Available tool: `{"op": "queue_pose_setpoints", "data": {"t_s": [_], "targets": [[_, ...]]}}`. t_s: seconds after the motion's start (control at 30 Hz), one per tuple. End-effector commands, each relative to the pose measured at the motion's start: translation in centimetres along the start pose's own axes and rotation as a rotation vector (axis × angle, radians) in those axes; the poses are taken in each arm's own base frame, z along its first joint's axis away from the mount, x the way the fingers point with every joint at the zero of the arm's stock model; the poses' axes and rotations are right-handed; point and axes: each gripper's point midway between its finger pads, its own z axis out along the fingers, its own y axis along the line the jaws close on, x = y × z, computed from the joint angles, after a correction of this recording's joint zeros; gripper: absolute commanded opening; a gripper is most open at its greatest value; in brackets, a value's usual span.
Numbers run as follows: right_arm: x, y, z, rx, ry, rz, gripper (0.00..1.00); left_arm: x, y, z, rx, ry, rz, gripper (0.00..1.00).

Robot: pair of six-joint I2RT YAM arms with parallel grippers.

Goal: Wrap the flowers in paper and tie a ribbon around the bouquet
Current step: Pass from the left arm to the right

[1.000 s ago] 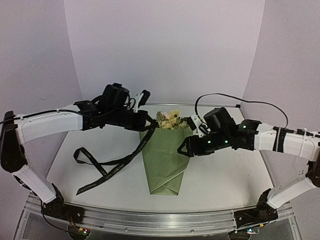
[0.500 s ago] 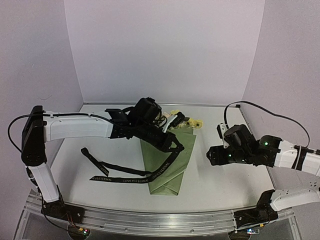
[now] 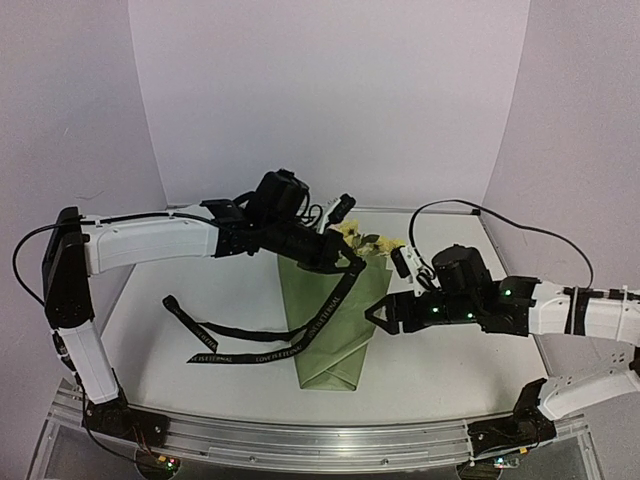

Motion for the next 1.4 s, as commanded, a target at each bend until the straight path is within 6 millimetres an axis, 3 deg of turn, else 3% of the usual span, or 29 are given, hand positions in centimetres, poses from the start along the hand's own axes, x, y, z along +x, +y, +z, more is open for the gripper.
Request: {"op": "queue_pose_setpoints", "data": {"t_s": [0.0,0.37,0.57,0.7,0.8,0.9,1.07,1.13,1.23,1.27,1.37], "targets": [[-2.9,5.1,1.2,-0.230,-0.061,-0.072,0.73,-4.9,-3.1,-3.2,0.173,-0.094,-0.077,0.00],[-4.4,6.7,7.2,-0.216,-0.145,-0.165,0.71,-8.2,-4.5,-4.7,0.288,-0.139,-0.168,0.00],[-5.4,5.3,10.7,-0.106,-0.202,-0.169,0.70,-8.9,-4.3,-5.3,0.300,-0.171,-0.178,0.00],[-6.0,4.4,11.5,-0.055,-0.239,-0.136,0.59,-9.3,-3.7,-6.0,0.297,-0.197,-0.200,0.00],[-6.0,4.5,11.6,-0.060,-0.234,-0.105,0.38,-9.5,-2.9,-6.3,0.281,-0.214,-0.216,0.00],[-5.7,4.3,11.2,-0.062,-0.222,-0.076,0.20,-9.6,-1.7,-6.6,0.265,-0.235,-0.240,0.00],[-4.2,3.5,9.6,-0.037,-0.170,-0.066,0.00,-9.6,-0.3,-6.7,0.249,-0.257,-0.260,0.00],[-3.5,2.9,8.7,-0.006,-0.144,-0.078,0.00,-9.3,-0.1,-6.4,0.258,-0.245,-0.256,0.03],[-2.5,1.1,6.4,0.092,-0.098,-0.109,0.00,-8.7,1.0,-6.2,0.226,-0.252,-0.273,0.25],[-1.9,0.2,5.3,0.144,-0.065,-0.133,0.00,-8.4,1.8,-6.2,0.192,-0.261,-0.287,0.35],[0.8,-2.4,0.9,0.286,0.112,-0.243,0.00,-6.7,5.4,-7.3,0.017,-0.290,-0.351,0.50]]}}
